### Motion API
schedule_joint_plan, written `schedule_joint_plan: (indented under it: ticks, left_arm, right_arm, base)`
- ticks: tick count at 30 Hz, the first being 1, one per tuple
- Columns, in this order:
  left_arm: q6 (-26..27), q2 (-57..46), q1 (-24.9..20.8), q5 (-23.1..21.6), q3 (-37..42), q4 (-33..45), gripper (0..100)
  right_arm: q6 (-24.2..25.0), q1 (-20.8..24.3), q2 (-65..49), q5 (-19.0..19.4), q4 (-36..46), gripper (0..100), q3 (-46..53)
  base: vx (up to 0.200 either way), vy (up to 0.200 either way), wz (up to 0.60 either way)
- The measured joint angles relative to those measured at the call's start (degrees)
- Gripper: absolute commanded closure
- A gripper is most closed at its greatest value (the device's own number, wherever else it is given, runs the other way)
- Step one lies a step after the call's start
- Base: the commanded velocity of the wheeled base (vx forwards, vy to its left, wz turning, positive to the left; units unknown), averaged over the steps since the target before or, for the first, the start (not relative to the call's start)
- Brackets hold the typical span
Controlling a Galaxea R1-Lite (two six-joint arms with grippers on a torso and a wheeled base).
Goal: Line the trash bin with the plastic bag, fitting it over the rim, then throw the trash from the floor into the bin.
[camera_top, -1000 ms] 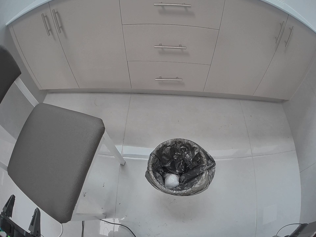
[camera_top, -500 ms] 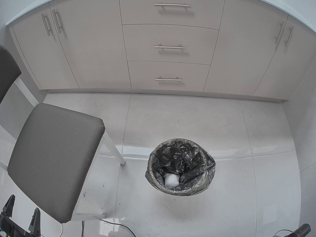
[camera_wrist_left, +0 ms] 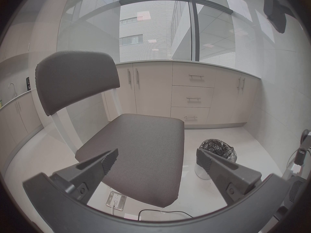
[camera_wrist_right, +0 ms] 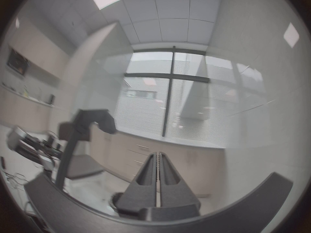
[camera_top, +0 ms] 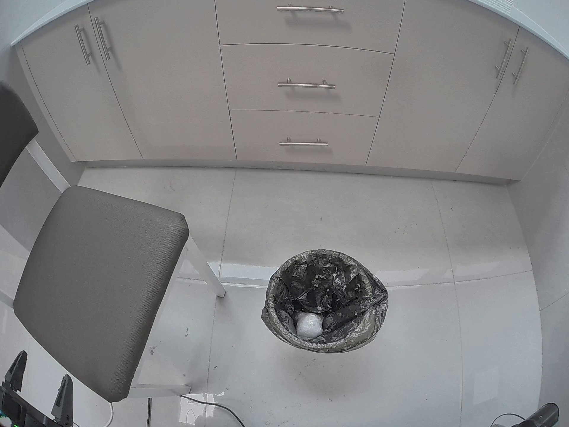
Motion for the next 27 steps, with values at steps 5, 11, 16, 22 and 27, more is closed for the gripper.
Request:
schedule_joint_plan:
  ticks: [5, 11, 16, 22, 27]
  left_arm:
    - [0.0, 0.0, 0.0, 0.0, 0.0, 0.0, 0]
    - [0.0, 0.0, 0.0, 0.02, 0.0, 0.0, 0]
    - [0.02, -0.02, 0.0, 0.02, 0.0, 0.0, 0]
    - [-0.02, -0.02, 0.0, 0.0, 0.0, 0.0, 0]
    - [0.0, -0.05, 0.0, 0.0, 0.0, 0.0, 0]
  right_arm:
    - [7.3, 0.56, -1.32, 7.44, -5.47, 100, 6.06]
    - [10.67, 0.78, -2.01, 8.23, -15.54, 100, 21.25]
    - [12.25, 0.89, -2.19, 7.79, -26.14, 100, 35.26]
    - [13.81, 0.94, -2.19, 6.05, -39.08, 100, 52.44]
    - [13.95, 0.99, -2.17, 2.9, -48.29, 100, 66.54]
  base:
    - [0.0, 0.0, 0.0]
    - [0.0, 0.0, 0.0]
    - [0.0, 0.0, 0.0]
    - [0.0, 0.0, 0.0]
    - [0.0, 0.0, 0.0]
